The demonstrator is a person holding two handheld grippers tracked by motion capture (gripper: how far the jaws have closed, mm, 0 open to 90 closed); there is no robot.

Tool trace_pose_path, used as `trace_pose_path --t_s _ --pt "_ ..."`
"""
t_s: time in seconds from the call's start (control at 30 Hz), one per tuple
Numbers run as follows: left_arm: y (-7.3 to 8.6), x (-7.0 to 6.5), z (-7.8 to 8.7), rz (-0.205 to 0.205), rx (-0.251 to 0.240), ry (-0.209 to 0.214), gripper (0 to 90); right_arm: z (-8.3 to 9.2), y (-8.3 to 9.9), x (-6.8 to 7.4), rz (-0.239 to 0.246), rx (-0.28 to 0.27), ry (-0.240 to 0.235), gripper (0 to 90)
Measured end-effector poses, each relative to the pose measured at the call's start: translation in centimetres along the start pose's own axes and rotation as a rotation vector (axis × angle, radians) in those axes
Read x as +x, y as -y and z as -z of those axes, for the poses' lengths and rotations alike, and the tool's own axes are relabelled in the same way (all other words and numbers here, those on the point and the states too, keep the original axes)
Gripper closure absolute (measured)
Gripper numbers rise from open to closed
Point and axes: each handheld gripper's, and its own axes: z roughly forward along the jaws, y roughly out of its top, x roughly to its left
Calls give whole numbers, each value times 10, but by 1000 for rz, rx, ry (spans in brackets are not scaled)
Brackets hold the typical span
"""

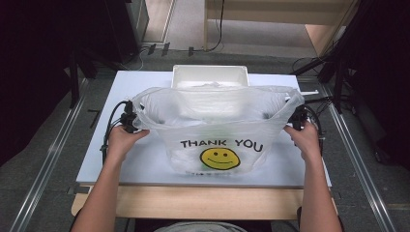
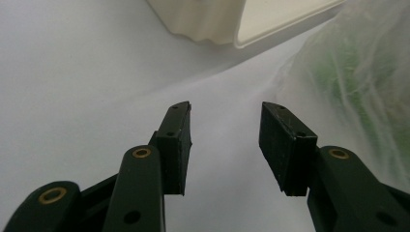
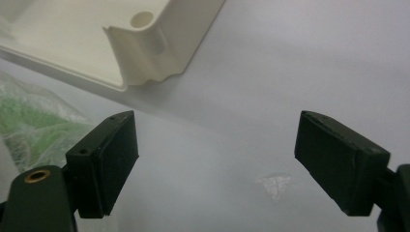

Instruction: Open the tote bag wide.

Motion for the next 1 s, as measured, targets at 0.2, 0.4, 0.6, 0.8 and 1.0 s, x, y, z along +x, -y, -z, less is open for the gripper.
trace_pose_path --t_s 0.2,0.4,0.6,0.8,1.0 --pt "0 -1 8 6 -15 8 559 4 0 2 25 11 -64 163" --pt "-2 -2 10 4 6 8 482 4 0 4 44 14 -55 166" --pt "-1 2 11 28 33 15 411 8 0 -1 35 -3 -65 202" --pt "-1 3 17 28 14 27 390 11 1 -4 48 -4 -73 210" --pt "-2 7 21 68 7 -4 416 24 3 -17 30 -44 -99 243"
